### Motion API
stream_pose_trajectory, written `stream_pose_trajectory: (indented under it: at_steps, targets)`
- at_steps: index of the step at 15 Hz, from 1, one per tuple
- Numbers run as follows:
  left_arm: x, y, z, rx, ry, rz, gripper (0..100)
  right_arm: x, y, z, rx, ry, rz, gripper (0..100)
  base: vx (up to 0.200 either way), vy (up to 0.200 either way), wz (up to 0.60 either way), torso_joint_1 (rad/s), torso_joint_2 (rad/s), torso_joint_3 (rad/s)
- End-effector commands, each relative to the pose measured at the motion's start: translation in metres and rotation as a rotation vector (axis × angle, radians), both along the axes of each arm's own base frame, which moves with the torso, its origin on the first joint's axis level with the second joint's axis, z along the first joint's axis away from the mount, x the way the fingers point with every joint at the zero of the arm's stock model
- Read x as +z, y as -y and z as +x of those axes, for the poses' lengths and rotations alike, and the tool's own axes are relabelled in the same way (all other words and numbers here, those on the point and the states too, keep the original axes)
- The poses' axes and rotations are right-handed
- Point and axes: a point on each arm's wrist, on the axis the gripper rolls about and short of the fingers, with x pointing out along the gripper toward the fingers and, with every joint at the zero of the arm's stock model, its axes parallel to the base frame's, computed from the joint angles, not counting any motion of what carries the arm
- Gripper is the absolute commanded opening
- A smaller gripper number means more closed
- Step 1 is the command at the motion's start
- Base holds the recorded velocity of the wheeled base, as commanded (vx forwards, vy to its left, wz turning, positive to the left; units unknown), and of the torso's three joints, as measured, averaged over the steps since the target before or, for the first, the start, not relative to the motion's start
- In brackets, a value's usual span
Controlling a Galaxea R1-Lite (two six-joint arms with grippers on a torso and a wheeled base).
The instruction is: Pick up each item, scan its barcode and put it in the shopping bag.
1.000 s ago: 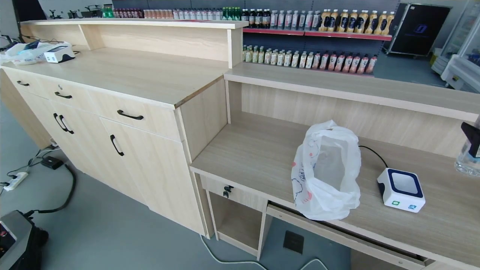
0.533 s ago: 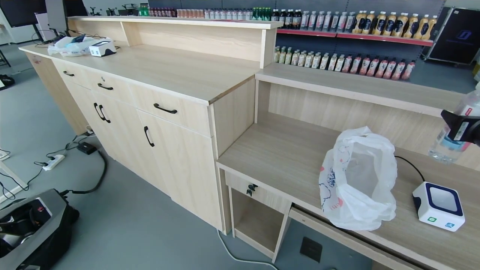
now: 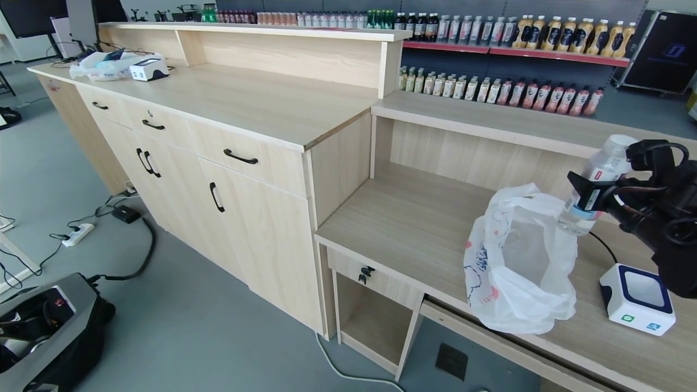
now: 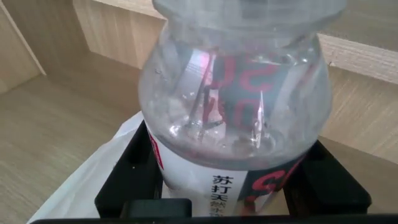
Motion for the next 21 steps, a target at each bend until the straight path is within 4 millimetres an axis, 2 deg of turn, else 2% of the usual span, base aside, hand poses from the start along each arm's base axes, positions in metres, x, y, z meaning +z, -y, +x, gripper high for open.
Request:
stream_pose_trajectory:
  at_steps: [1, 5, 11, 21]
  targets:
    - [0.0, 0.0, 0.0, 0.002, 0.0, 0.0, 100, -0.027, -0.013, 0.019, 0.045, -0.056, 0.004, 0, 0.0, 0.0, 0.0, 0.0, 0.0, 0.0]
    - [0.0, 0.0, 0.0, 0.001, 0.0, 0.0, 100, -0.041, -0.02, 0.035, 0.07, -0.068, 0.0, 0, 0.0, 0.0, 0.0, 0.0, 0.0, 0.0]
    - [0.0, 0.0, 0.0, 0.001, 0.0, 0.0, 100, -0.055, -0.022, 0.072, 0.094, -0.018, -0.01, 0, 0.0, 0.0, 0.0, 0.0, 0.0, 0.0]
    - [0.0, 0.0, 0.0, 0.001, 0.0, 0.0, 100, -0.091, -0.042, 0.101, 0.151, -0.044, -0.007, 0, 0.0, 0.0, 0.0, 0.0, 0.0, 0.0]
